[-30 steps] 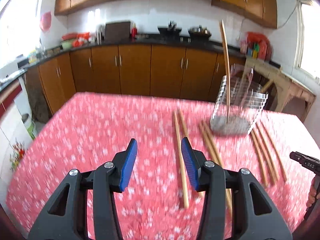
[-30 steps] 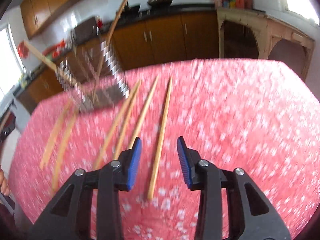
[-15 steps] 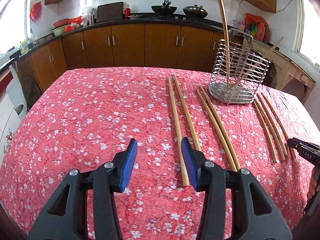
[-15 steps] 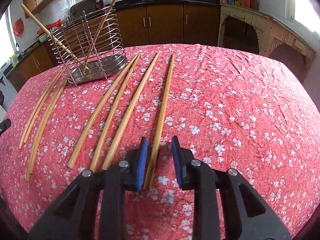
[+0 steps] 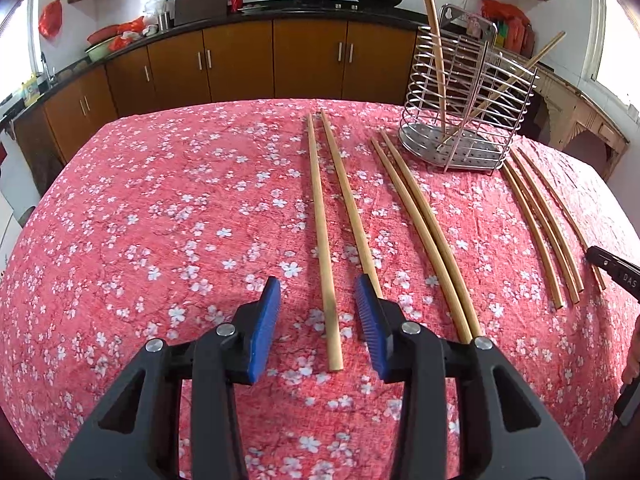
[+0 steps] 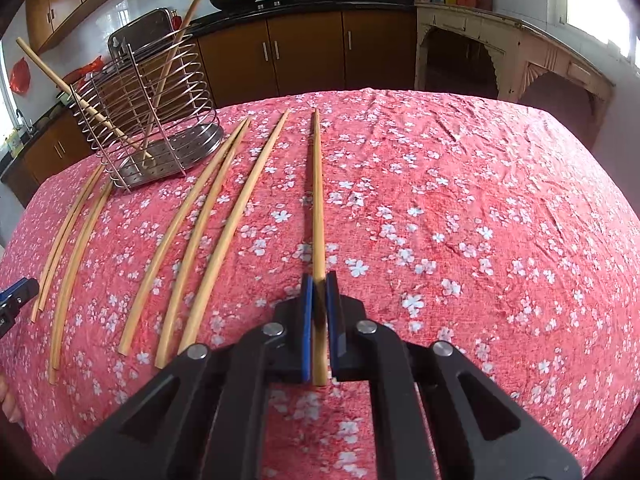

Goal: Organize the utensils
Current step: 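Close the right gripper on a chopstick while the left gripper grasps another chopstick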

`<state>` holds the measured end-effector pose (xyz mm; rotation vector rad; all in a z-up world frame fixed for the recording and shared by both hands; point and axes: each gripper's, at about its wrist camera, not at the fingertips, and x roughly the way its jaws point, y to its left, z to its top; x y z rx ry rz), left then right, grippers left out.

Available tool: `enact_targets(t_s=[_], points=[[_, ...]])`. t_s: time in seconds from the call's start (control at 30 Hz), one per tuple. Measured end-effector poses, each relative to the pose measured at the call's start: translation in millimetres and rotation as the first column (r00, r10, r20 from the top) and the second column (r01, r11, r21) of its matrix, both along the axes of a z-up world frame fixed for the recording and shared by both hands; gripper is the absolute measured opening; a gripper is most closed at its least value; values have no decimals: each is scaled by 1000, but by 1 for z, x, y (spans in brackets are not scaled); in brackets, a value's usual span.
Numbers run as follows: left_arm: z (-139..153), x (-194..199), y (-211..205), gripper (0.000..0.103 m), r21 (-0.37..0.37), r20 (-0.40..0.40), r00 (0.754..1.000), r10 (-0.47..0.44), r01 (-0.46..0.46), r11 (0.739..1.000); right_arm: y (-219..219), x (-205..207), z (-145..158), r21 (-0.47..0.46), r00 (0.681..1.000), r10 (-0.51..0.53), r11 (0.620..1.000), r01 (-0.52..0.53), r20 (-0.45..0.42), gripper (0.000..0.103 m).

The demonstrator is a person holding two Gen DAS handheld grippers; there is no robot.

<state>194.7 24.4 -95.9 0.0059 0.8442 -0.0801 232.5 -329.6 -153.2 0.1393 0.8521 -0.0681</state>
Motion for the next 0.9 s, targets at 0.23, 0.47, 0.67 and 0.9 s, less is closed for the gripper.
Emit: enact_targets(t_s=[0.23,0.47,0.67,0.9], points=[[-6,9,-6,33,36,-33,999,16,-15,999,-4,-4,0,16,1000,3,1000,-3,2,8],[-7,8,-7,32,57,-36,999,18,-16,998,-6,-5,0,24,1000,1,1000,-1,3,8],[-7,9,-6,32,51,-37,999,17,-15,999,-4,-5,1,18,1000,-1,1000,1,2,8],[-8,10,-7,32,55,-38,999,17,-15,998,-4,-4,0,14,1000,-1,1000,1,1,8]])
